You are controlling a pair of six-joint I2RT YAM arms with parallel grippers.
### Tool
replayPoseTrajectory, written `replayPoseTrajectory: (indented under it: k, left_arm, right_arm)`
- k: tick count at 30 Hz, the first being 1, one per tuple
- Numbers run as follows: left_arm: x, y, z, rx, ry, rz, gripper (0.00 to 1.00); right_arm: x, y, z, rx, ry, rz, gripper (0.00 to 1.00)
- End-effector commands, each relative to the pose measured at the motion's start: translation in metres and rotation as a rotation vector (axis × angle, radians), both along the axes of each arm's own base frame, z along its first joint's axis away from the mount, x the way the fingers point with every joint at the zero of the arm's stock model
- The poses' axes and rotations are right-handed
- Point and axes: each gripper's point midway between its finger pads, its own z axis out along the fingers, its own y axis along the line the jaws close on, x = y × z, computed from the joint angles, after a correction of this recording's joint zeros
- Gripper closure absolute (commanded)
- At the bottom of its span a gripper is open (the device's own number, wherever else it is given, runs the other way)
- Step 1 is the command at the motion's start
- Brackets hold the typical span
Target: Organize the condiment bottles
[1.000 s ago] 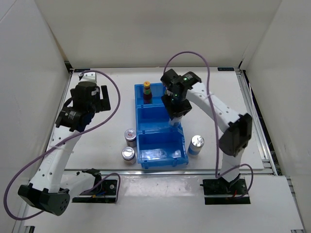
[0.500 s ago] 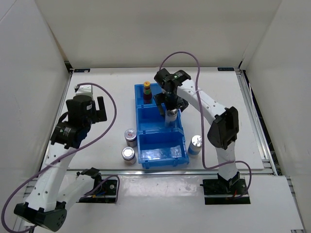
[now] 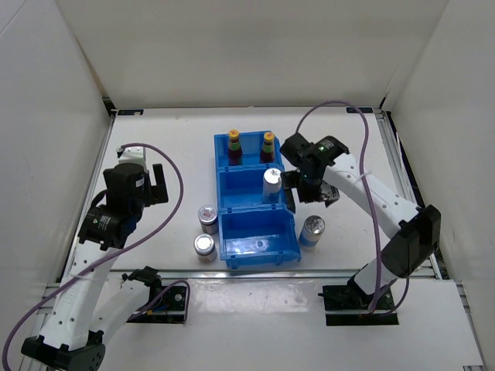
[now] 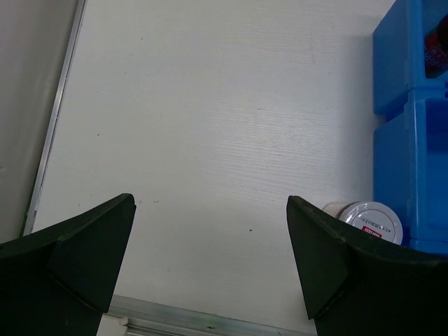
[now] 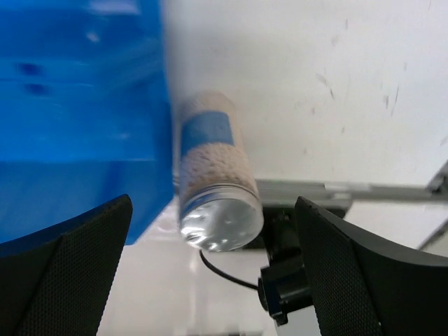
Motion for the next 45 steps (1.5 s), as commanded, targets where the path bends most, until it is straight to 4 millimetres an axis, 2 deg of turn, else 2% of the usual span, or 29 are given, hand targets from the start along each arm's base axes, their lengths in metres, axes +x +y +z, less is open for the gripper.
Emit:
replayPoseTrajectory:
  k: [1, 3, 6, 7, 10, 11, 12, 13, 14, 16, 17, 21, 22, 23, 25, 27, 31, 34, 35, 36, 37, 38, 39, 40, 41, 42, 43, 44, 45]
  left_arm:
    - [-0.001, -0.002, 0.001, -0.012, -0.005, -0.011, 0.00]
    - [-0.002, -0.004, -0.003, -0.022, 0.004, -0.014, 0.00]
    - [-0.001, -0.004, 0.000, -0.025, -0.005, -0.014, 0.00]
    - [-0.001, -0.004, 0.000, -0.025, -0.005, -0.014, 0.00]
    - [-0.001, -0.003, 0.000, -0.017, -0.004, -0.019, 0.00]
    - [-0.001, -0.003, 0.000, -0.008, -0.002, -0.024, 0.00]
    - [-0.001, -0.003, 0.000, -0.008, -0.002, -0.024, 0.00]
    - [-0.001, -0.003, 0.000, -0.008, -0.002, -0.024, 0.00]
    - [-0.001, -0.003, 0.000, -0.008, -0.002, -0.024, 0.00]
    - [-0.001, -0.003, 0.000, -0.008, -0.002, -0.024, 0.00]
    - [-0.002, -0.005, -0.004, -0.011, 0.008, -0.033, 0.00]
    - [-0.005, -0.005, -0.009, -0.029, 0.010, -0.021, 0.00]
    - [-0.006, -0.005, -0.013, -0.036, 0.017, -0.016, 0.00]
    - [-0.007, -0.005, -0.011, -0.038, 0.008, -0.016, 0.00]
    - [-0.007, -0.004, -0.015, -0.036, 0.017, -0.016, 0.00]
    - [-0.007, -0.004, -0.015, -0.036, 0.017, -0.016, 0.00]
    - [-0.008, -0.006, -0.023, -0.044, 0.036, -0.017, 0.00]
    - [-0.010, -0.008, -0.021, -0.061, 0.028, -0.023, 0.00]
    - [-0.011, -0.009, -0.025, -0.065, 0.033, -0.030, 0.00]
    - [-0.011, -0.010, -0.025, -0.073, 0.031, -0.025, 0.00]
    - [-0.012, -0.010, -0.029, -0.070, 0.042, -0.025, 0.00]
    - [-0.012, -0.010, -0.029, -0.070, 0.042, -0.025, 0.00]
    - [-0.014, -0.011, -0.031, -0.072, 0.054, -0.032, 0.00]
    - [-0.014, -0.011, -0.031, -0.072, 0.054, -0.032, 0.00]
    - [-0.016, -0.010, -0.033, -0.069, 0.064, -0.032, 0.00]
    - [-0.017, -0.010, -0.035, -0.067, 0.073, -0.031, 0.00]
    - [-0.016, -0.010, -0.030, -0.070, 0.061, -0.032, 0.00]
    - [-0.018, -0.009, -0.031, -0.067, 0.070, -0.031, 0.00]
    - [-0.018, -0.011, -0.032, -0.072, 0.072, -0.039, 0.00]
  right_arm:
    - [-0.029, -0.028, -0.027, -0.104, 0.133, -0.088, 0.00]
    - [-0.041, -0.032, -0.040, -0.102, 0.167, -0.099, 0.00]
    - [-0.048, -0.028, -0.055, -0.069, 0.190, -0.096, 0.04]
    - [-0.049, -0.031, -0.065, -0.076, 0.198, -0.105, 0.10]
    - [-0.054, -0.030, -0.072, -0.071, 0.231, -0.105, 0.24]
    - [-0.056, -0.028, -0.072, -0.060, 0.243, -0.095, 0.35]
    - [-0.056, -0.028, -0.071, -0.061, 0.243, -0.086, 0.42]
    - [-0.053, -0.026, -0.069, -0.052, 0.233, -0.085, 0.50]
    - [-0.055, -0.027, -0.065, -0.057, 0.239, -0.085, 0.66]
    - [-0.051, -0.027, -0.052, -0.050, 0.214, -0.085, 0.77]
    - [-0.052, -0.031, -0.048, -0.069, 0.216, -0.086, 0.86]
    - [-0.044, -0.030, -0.011, -0.033, 0.138, -0.085, 1.00]
    - [-0.039, -0.030, 0.002, -0.019, 0.097, -0.086, 1.00]
    - [-0.029, -0.021, 0.024, 0.035, 0.035, -0.084, 1.00]
    - [-0.019, -0.016, 0.051, 0.086, -0.045, -0.061, 1.00]
    - [-0.008, -0.002, 0.081, 0.156, -0.133, -0.016, 1.00]
    - [-0.005, 0.033, 0.106, 0.212, -0.207, 0.133, 1.00]
    - [-0.004, 0.053, 0.105, 0.187, -0.216, 0.214, 1.00]
    - [0.000, 0.061, 0.111, 0.194, -0.248, 0.235, 1.00]
    - [0.002, 0.071, 0.106, 0.172, -0.244, 0.275, 1.00]
    - [0.008, 0.079, 0.108, 0.182, -0.259, 0.284, 1.00]
    - [0.015, 0.089, 0.100, 0.154, -0.250, 0.303, 1.00]
    - [0.022, 0.098, 0.111, 0.179, -0.282, 0.309, 1.00]
    - [0.026, 0.105, 0.111, 0.170, -0.293, 0.335, 1.00]
    - [0.034, 0.115, 0.099, 0.146, -0.267, 0.337, 1.00]
    - [0.034, 0.123, 0.098, 0.145, -0.264, 0.349, 1.00]
    - [0.039, 0.129, 0.105, 0.160, -0.286, 0.359, 1.00]
    - [0.041, 0.138, 0.090, 0.122, -0.252, 0.391, 1.00]
    - [0.042, 0.143, 0.086, 0.102, -0.247, 0.398, 1.00]
